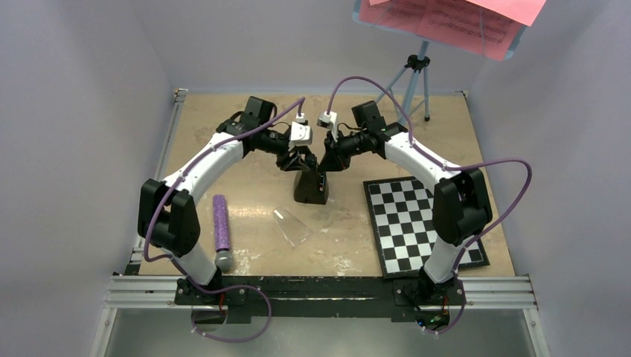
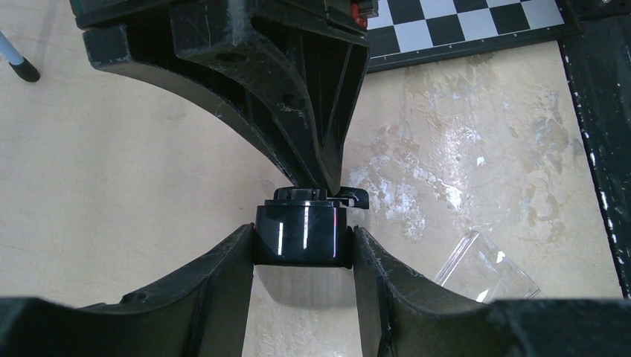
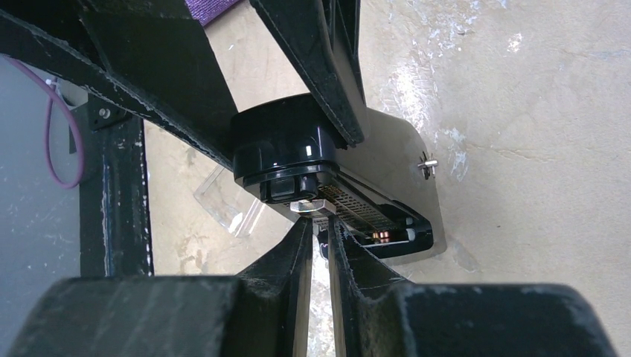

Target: Pack up the instrument practice props

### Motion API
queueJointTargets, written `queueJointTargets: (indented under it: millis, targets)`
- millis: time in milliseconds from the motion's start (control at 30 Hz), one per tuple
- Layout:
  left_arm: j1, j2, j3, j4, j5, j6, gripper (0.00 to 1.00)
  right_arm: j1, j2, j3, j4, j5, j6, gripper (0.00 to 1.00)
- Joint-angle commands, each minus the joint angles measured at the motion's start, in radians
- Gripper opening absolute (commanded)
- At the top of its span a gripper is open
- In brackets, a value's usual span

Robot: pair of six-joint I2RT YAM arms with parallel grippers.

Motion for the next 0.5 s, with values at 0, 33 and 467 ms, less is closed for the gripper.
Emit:
queueJointTargets:
  millis: [0, 33, 467]
  targets:
    - [0.003, 0.002, -0.023, 0.117, -0.042, -0.014, 0.0, 0.03, -0.027, 0.045, -0.013, -0.117, -0.005, 0.17]
    - [0.003, 0.0, -0.025, 0.119, -0.042, -0.017, 0.0, 0.031, -0.027, 0.043, -0.017, -0.103, -0.003, 0.17]
    - [0.002, -0.042, -0.055, 0.245, -0.102, -0.167, 0.53, -0.032, -0.088, 0.095, -0.177, 0.027, -0.072, 0.51]
